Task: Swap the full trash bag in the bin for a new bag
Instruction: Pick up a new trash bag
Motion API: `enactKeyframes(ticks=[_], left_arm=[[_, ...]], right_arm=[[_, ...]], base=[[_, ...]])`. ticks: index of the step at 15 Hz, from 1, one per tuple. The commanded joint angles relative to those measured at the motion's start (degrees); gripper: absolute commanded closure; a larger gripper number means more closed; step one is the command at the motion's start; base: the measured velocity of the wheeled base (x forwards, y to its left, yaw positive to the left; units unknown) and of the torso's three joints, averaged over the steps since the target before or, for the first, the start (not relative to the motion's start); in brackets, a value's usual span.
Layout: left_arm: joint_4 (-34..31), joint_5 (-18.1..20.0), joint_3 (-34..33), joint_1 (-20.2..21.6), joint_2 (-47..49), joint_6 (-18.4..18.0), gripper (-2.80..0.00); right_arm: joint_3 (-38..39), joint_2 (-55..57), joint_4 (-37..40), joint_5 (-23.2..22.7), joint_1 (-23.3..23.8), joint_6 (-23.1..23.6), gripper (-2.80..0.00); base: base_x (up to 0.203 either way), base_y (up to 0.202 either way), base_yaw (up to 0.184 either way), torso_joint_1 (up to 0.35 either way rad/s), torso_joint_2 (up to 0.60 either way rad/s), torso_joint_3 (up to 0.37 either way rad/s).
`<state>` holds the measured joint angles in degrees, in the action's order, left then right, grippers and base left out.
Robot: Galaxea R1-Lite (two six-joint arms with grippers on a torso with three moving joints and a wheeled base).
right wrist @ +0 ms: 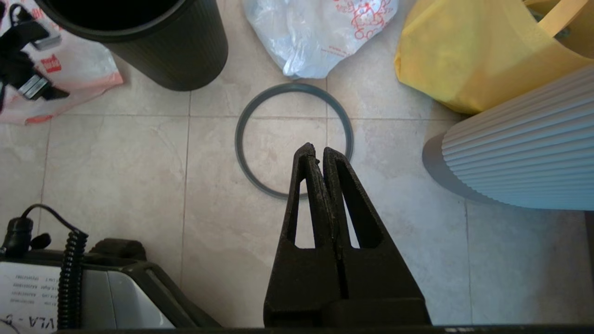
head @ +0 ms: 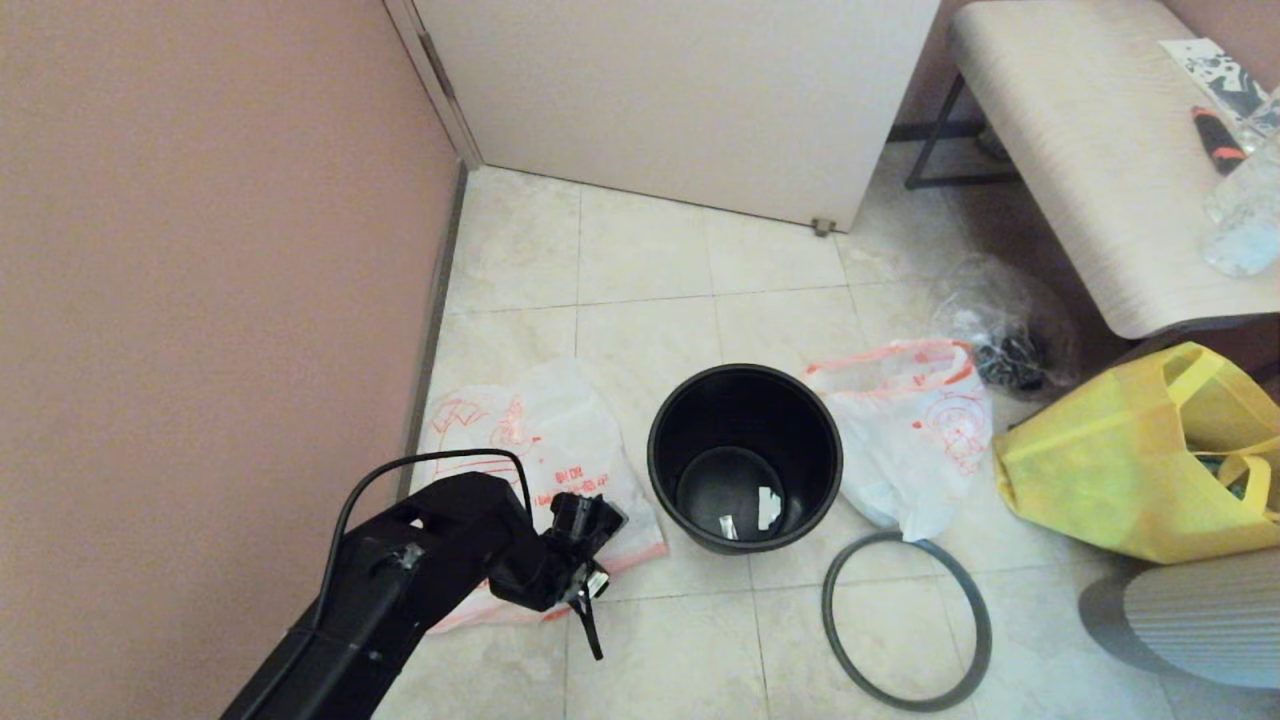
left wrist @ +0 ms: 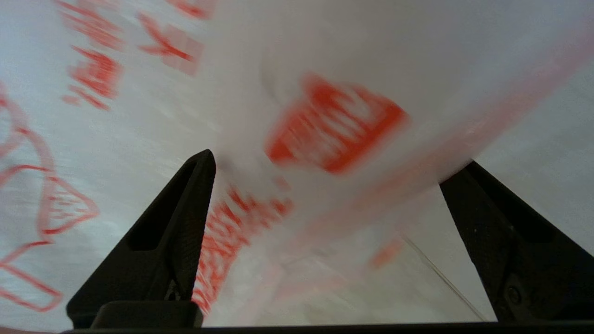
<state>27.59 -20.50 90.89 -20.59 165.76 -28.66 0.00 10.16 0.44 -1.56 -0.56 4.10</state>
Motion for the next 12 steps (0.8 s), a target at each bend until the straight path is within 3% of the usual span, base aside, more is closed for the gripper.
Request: enactKeyframes(ticks=[1, 3, 7, 8, 12], left_arm=[[0.3, -1.4, 3.2, 0.2, 2.5, -0.1, -2.8], [0.8, -3.7, 7.1, 0.7, 4.2, 0.4, -2.8], [7.2, -4.4, 8.9, 0.9, 5.9, 0.5, -2.8], [7.5, -4.8, 10.1, 1.0, 6.7, 0.4, 0.0], [7.7, -5.2, 11.5, 1.6, 7.4, 0.4, 0.0]], right_arm=[[0.0, 0.8, 0.0, 0.0, -0.2, 0.1, 0.0], [0.0, 0.8, 0.0, 0.0, -0.2, 0.1, 0.0], [0.0, 1.4, 0.0, 0.0, -0.4, 0.1, 0.0], [0.0, 1.6, 0.0, 0.0, -0.4, 0.1, 0.0], [0.0, 1.4, 0.0, 0.0, -0.4, 0.4, 0.0]], base=[[0.0, 0.0, 0.0, 0.0, 0.0, 0.0], [0.0, 0.0, 0.0, 0.0, 0.0, 0.0], [0.0, 0.0, 0.0, 0.0, 0.0, 0.0], [0.0, 0.0, 0.0, 0.0, 0.0, 0.0], [0.0, 0.0, 0.0, 0.0, 0.0, 0.0]])
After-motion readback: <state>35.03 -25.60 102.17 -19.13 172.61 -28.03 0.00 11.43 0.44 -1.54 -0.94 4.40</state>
